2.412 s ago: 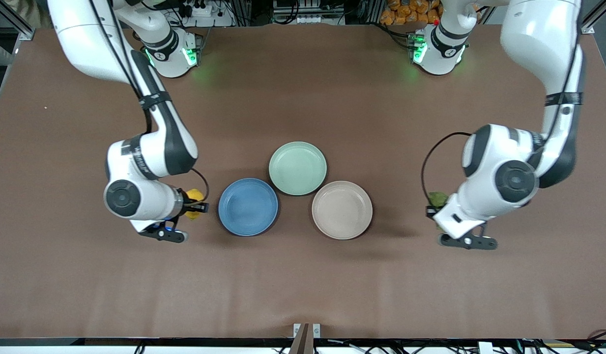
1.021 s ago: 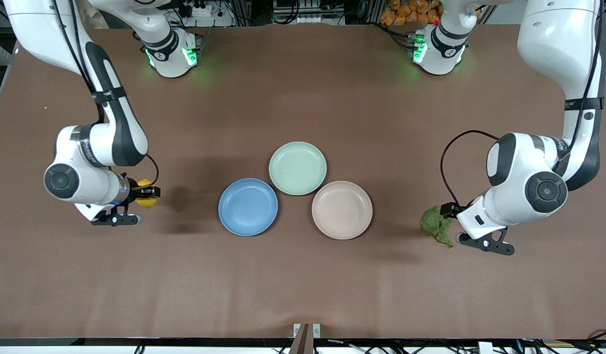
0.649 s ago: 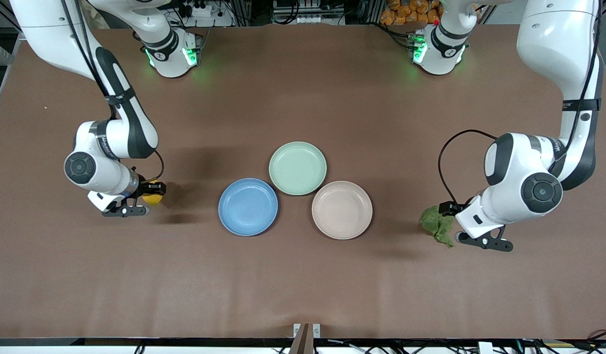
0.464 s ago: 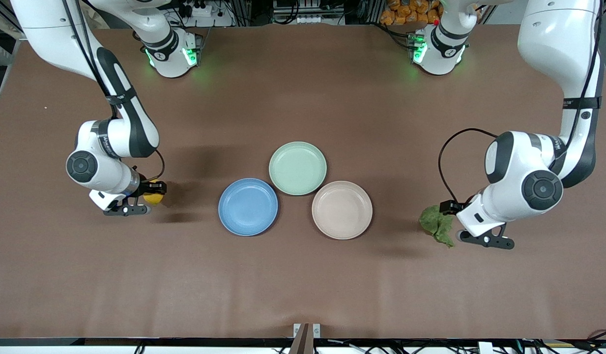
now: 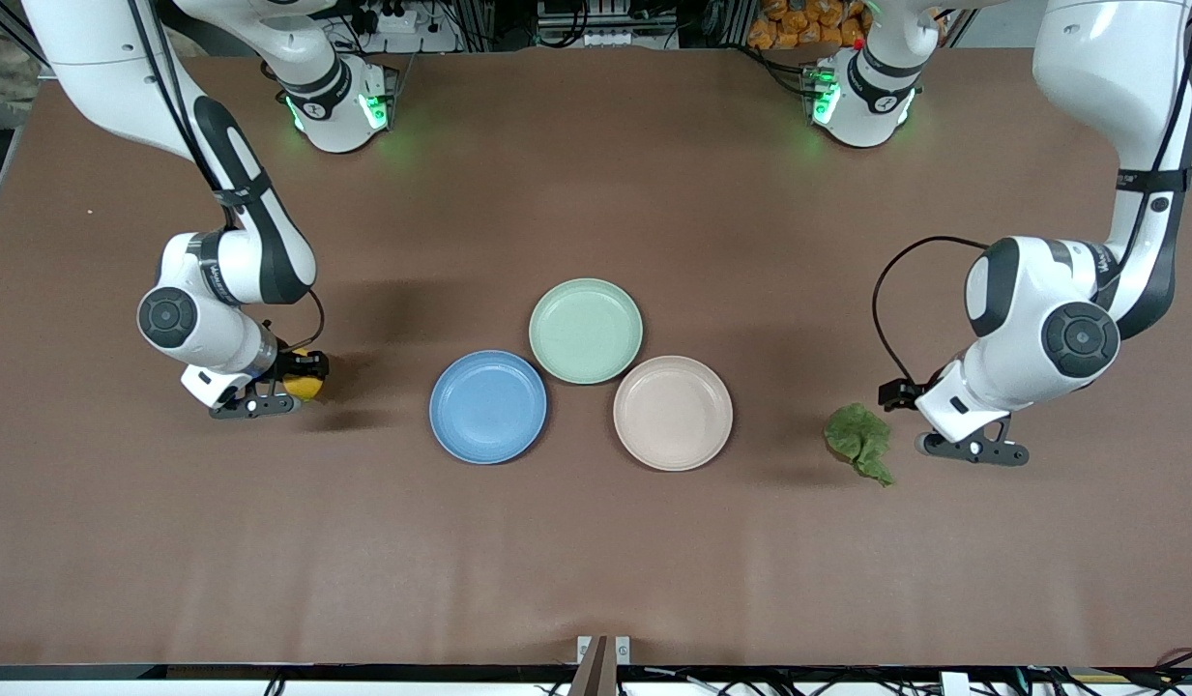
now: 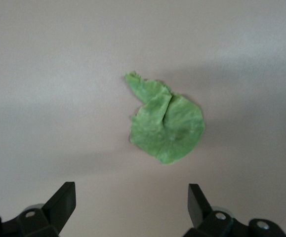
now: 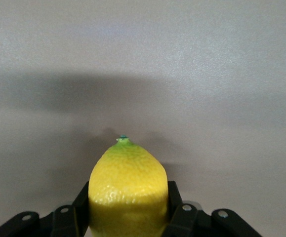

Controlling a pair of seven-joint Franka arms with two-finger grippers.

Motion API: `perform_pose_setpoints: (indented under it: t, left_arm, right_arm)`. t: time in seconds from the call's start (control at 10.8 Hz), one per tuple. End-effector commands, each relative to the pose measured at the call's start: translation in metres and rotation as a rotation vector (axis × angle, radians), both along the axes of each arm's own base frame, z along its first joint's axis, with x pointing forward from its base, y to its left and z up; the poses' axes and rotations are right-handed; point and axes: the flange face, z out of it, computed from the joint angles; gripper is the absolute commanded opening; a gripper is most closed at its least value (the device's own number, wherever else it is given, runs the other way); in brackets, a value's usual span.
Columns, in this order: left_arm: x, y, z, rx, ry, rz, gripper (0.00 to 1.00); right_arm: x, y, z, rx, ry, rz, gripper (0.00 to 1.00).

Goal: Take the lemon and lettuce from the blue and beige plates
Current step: 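Release the lettuce with the left gripper while the right gripper lowers the lemon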

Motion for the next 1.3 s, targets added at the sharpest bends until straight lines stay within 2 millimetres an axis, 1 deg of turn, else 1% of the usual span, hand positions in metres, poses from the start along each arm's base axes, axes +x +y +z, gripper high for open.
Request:
perform_pose_setpoints:
  t: [0.0,0.19,0.37,0.46,0.56,0.65,0.84,1.02,1.21]
  left_arm:
    - [-0.027,0.019,0.018,-0.010,-0.011,0.046,1.00]
    - [-0.044,0.032,0.017,-0.004,0.002,0.066,1.00]
    - [-0.058,0.033,0.018,-0.002,-0.012,0.074,1.00]
    - [-0.064,0.030,0.020,0.000,-0.011,0.095,1.00]
    - [-0.069,0.023,0.022,0.000,-0.012,0.098,1.00]
    - [-0.076,0.019,0.026,0.001,-0.014,0.092,1.00]
    - [-0.090,0.019,0.036,0.008,-0.022,0.100,1.00]
    - [-0.103,0.020,0.044,0.015,-0.030,0.130,1.00]
    - [-0.109,0.022,0.060,0.017,-0.046,0.115,1.00]
  right_arm:
    - [-0.006,-0.006,0.006,-0.002,-0.019,0.018,0.31]
    - [-0.006,-0.008,-0.001,-0.003,-0.016,0.015,0.31]
    - [-0.006,-0.010,-0.001,-0.003,-0.016,0.010,0.32]
    - [-0.006,-0.011,-0.002,-0.002,-0.015,0.005,0.39]
    - [-0.005,-0.013,0.002,-0.003,-0.018,-0.001,0.73]
    - [-0.004,-0.017,0.007,-0.006,-0.020,-0.010,1.00]
    - [-0.003,-0.018,0.018,-0.008,0.000,-0.013,1.00]
    - [0.006,-0.021,0.049,-0.008,0.035,-0.023,1.00]
    - [0.016,-0.019,0.079,-0.007,0.067,-0.026,1.00]
